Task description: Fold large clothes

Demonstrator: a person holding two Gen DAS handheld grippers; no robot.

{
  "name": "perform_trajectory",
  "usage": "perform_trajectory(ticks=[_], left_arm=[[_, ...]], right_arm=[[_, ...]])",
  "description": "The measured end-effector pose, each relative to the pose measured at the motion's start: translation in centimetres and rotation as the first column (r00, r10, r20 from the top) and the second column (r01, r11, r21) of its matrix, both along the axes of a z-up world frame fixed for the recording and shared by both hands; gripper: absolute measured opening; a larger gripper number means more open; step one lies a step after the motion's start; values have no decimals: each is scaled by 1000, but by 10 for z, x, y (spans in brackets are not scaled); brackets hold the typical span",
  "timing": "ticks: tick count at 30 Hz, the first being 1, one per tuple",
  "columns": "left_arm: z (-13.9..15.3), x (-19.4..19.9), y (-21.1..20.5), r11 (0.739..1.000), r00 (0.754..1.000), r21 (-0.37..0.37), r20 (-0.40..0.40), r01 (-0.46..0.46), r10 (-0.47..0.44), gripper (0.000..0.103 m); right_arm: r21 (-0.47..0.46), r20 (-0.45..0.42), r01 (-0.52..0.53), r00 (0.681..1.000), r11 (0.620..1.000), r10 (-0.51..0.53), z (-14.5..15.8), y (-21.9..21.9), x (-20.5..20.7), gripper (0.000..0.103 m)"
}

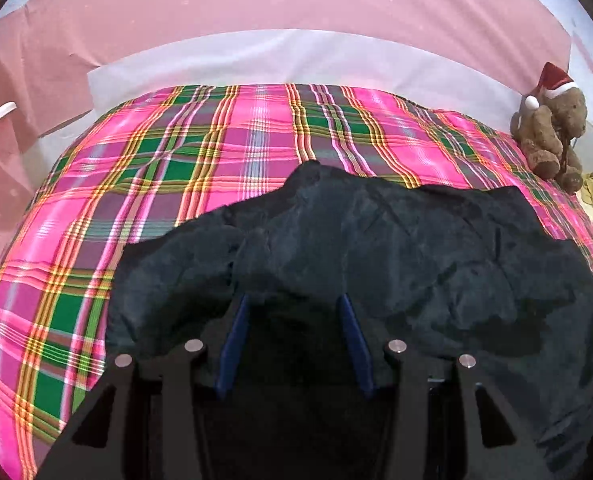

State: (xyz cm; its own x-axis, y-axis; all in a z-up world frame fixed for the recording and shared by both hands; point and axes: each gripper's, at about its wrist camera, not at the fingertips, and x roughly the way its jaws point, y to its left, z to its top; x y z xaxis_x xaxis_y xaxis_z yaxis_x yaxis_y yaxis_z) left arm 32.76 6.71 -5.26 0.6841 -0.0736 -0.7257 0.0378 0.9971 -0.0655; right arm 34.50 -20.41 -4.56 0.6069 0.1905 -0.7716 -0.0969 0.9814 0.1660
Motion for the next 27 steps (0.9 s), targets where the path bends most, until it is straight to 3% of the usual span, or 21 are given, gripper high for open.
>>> perform_trajectory(ticks=[3, 7, 11, 13, 16, 20, 22, 27], left_arm=[[-2, 1, 1, 1000, 1000, -6, -1, 2, -2, 50], [21, -19, 2, 1000, 1000, -28, 7, -4, 4, 49], [38, -60, -8, 997, 996, -54, 67, 59, -56, 49], [36, -78, -17, 993, 993, -65, 68, 98, -93, 49], [21, -89, -30, 991, 993, -58, 32, 117, -115, 49], [0, -85, -35, 991, 993, -86, -30, 107, -110, 50], [-4, -82, -41, 992, 993, -67, -37, 111, -114, 50], [-4, -81, -46, 992, 992, -54, -51, 117, -119, 51]], right_arm=[[-8, 1, 2, 1000, 1000, -2, -5, 1, -2, 44], [-14, -1, 35, 999, 999, -35, 17, 3, -11, 44], [22, 123, -5, 992, 1000, 2, 58, 20, -58, 44], [36, 144, -47, 989, 998, 42, 62, 33, -77, 44], [52, 110, -106, 989, 993, 100, 51, 55, -90, 44], [10, 96, -94, 991, 996, 92, 34, 62, -95, 44], [7, 37, -92, 995, 996, 91, 16, 63, -85, 44], [-75, 20, -114, 993, 991, 116, -3, 72, -75, 44]])
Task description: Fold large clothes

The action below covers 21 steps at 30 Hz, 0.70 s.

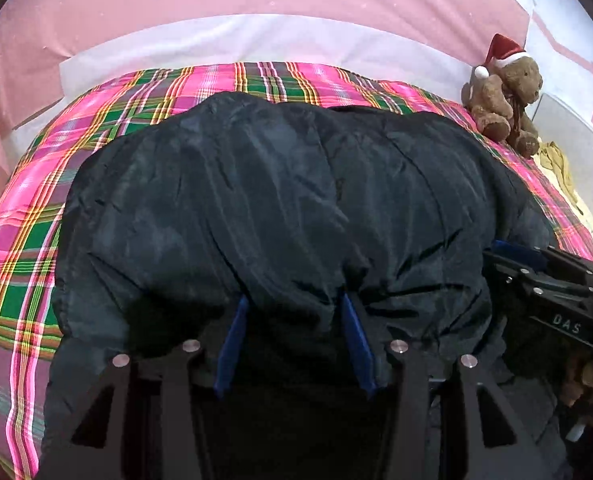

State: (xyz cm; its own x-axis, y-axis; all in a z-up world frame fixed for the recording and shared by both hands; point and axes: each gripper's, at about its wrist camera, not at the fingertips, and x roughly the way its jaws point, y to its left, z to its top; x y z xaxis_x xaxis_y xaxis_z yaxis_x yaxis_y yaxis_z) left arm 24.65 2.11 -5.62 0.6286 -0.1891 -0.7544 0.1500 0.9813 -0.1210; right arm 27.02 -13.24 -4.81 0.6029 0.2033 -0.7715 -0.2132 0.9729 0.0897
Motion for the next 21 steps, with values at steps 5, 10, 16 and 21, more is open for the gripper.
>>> perform_trajectory(ticks=[5, 10, 16, 21], left_arm=[[18, -19, 3, 1000, 1000, -9, 12, -24, 24, 51], [12, -23, -4, 999, 1000, 32, 17, -20, 19, 51], [-5, -14, -4, 999, 999, 24, -3, -32, 32, 51], [-10, -11, -6, 999, 999, 39, 2, -35, 35, 52]], right_arm=[[35, -1, 40, 999, 999, -40, 23, -3, -12, 44], [69, 39, 3, 999, 998, -5, 36, 6, -37, 44], [35, -58, 9, 998, 999, -7, -8, 12, -21, 44], [39, -65, 15, 998, 999, -12, -17, 10, -15, 44]])
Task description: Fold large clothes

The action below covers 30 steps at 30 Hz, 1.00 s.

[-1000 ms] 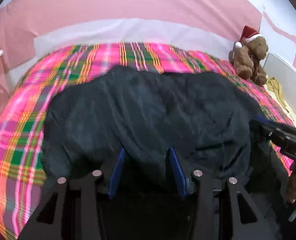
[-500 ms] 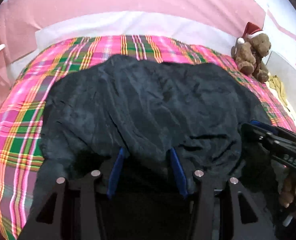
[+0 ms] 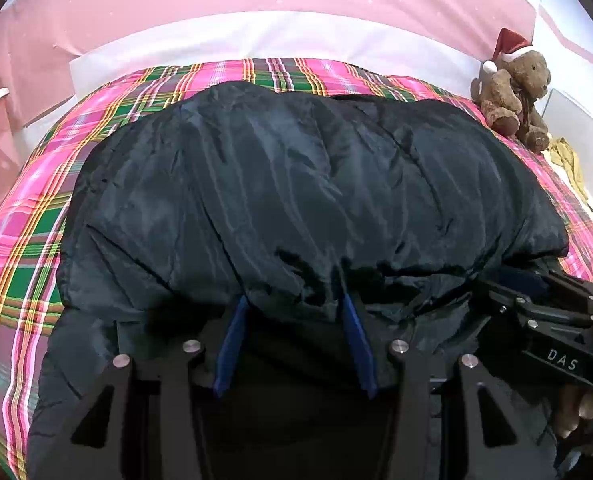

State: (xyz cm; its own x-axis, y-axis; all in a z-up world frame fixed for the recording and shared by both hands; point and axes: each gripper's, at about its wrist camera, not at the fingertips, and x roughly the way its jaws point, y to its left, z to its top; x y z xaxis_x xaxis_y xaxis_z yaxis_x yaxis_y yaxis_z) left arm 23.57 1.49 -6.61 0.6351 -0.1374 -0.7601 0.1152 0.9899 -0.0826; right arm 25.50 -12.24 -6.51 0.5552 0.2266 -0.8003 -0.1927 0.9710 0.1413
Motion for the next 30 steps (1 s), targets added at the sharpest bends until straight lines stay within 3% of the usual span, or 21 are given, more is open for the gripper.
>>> perform_trajectory(ticks=[17, 22, 30], left_arm=[[-2, 1, -7, 1000, 1000, 17, 12, -5, 5, 52], [13, -11, -1, 1000, 1000, -17, 0, -24, 24, 52], [41, -66, 5, 999, 999, -29, 40, -24, 25, 52]], right_arm=[[7, 2, 2, 1000, 1000, -2, -5, -1, 1, 44], [40, 9, 25, 1000, 999, -25, 14, -10, -14, 44], [-3, 93, 38, 995, 999, -37, 54, -15, -71, 46]])
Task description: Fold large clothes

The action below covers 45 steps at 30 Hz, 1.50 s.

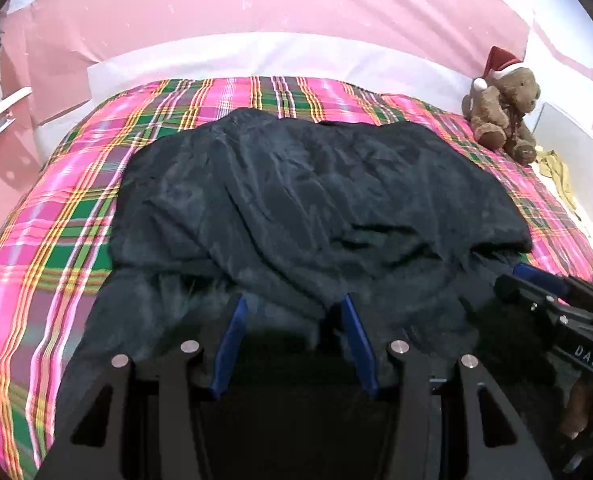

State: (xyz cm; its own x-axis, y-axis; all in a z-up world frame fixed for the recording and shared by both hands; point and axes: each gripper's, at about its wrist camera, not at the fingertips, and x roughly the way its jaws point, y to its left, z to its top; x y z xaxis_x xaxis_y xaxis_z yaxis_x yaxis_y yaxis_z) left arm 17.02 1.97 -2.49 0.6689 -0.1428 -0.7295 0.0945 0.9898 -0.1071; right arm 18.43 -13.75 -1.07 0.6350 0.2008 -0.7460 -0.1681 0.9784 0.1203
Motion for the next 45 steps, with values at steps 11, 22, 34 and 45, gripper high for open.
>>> perform_trajectory(ticks=[11, 22, 34, 45], left_arm=[[12, -83, 8, 1000, 1000, 3, 23, -6, 6, 52], [16, -146, 16, 1000, 998, 10, 49, -30, 29, 52], [1, -184, 58, 994, 994, 26, 44, -102, 101, 59], [-23, -171, 119, 971, 972, 48, 19, -233, 233, 66]], right_arm=[[-9, 67, 12, 998, 1000, -12, 31, -4, -78, 46], [-47, 87, 38, 996, 998, -34, 31, -8, -150, 46], [2, 4, 141, 990, 990, -141, -4, -63, -194, 48], [83, -45, 284, 959, 955, -281, -21, -127, -191, 49]])
